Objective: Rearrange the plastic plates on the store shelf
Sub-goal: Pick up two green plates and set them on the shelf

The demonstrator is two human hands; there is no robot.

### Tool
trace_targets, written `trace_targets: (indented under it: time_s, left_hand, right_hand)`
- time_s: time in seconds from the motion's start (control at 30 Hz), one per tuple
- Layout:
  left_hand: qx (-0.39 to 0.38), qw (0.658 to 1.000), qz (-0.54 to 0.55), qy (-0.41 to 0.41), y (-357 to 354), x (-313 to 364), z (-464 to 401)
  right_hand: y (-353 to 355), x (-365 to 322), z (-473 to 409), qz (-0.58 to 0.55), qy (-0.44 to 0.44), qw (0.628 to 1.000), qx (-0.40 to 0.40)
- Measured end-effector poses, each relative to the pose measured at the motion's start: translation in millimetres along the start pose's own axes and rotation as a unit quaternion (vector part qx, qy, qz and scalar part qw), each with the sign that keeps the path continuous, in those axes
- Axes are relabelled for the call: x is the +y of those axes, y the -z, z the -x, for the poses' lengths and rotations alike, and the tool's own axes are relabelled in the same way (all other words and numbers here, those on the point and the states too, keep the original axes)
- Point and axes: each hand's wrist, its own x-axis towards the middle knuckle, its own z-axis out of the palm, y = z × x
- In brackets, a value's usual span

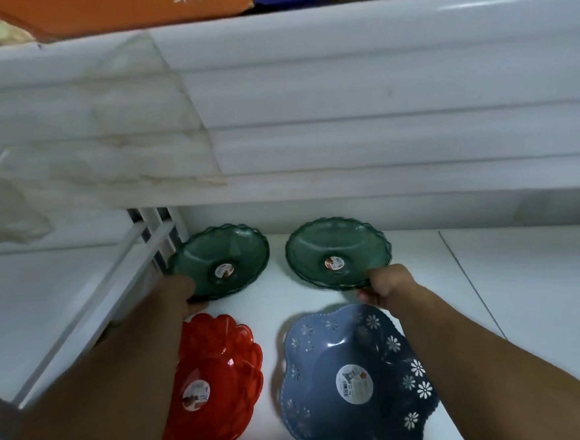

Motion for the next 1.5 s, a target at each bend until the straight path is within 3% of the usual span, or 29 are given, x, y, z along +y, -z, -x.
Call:
trace_targets:
  time_s: [0.6,0.9,1.27,1.5]
  left_hand:
    - [-0.017,0.998,0.066,-0.012,-12,13,66]
    - [-0.029,0.994,0.100,-0.034,-33,5,142]
    - [-0.028,0.993,0.113,-0.030,-91,-46,236]
    - [-0.107,0.991,0.053,-0.067,-124,-61,264]
  right_hand:
    - [29,-17,32,-0.078,0.009,0.997,0.012]
    - [99,-25,78,-0.111,0.014,0.994,0.018]
    - [213,22,124,-0.150,0.014,0.987,0.064]
    - [256,43,144,-0.194,0.016,0.973,0.122]
